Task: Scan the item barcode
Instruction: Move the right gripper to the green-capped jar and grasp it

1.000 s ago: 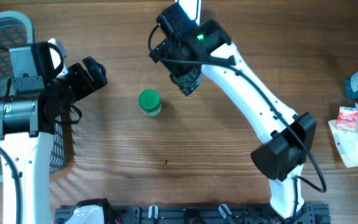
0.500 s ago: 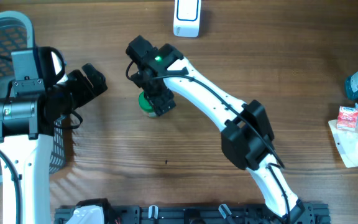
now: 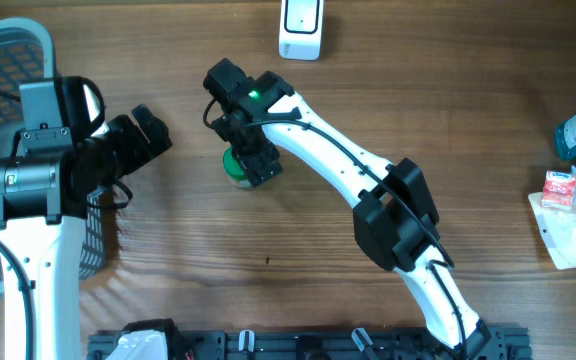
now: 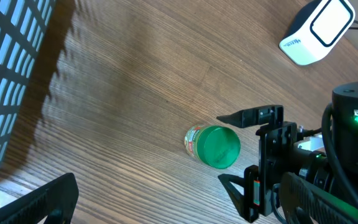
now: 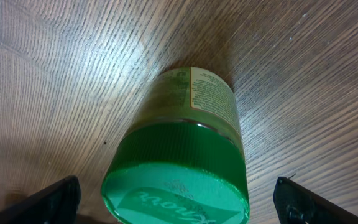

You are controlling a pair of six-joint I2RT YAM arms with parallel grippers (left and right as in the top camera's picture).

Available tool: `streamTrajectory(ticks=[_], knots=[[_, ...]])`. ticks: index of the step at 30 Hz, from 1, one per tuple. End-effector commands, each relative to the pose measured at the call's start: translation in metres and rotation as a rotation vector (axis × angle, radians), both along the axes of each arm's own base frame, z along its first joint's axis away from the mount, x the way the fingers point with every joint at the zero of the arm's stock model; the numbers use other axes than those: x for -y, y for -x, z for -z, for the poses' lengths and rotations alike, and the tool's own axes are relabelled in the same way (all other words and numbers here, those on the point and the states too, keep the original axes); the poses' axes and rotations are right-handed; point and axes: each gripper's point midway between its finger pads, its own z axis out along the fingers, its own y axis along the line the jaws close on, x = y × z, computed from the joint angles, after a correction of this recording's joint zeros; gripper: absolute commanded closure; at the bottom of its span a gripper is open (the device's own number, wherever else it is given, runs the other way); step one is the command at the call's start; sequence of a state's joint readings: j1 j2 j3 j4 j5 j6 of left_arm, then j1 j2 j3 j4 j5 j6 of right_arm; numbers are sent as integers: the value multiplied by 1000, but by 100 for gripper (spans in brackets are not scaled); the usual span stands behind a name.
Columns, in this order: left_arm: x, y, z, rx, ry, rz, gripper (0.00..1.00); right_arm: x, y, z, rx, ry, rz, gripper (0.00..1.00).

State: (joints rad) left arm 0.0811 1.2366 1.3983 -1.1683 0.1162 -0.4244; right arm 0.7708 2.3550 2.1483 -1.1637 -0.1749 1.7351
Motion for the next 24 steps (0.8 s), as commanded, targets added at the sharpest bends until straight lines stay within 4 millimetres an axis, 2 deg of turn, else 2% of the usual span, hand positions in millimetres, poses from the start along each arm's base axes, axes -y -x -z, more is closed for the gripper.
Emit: streamTrajectory(ticks=[1,5,12,24], knots=[[-4,1,-9,25,-11,-20,0,3,-2,22,-15,43,20,0],[-4,2,-9,25,-11,-19,0,-7,-5,30,10,21,-39,0],[-5,2,-9,24,-15,-21,0,-7,-4,37,3,32,-48,2],[-5,2,-9,24,-17,-23,0,-5,-9,37,61,47,-170,27]])
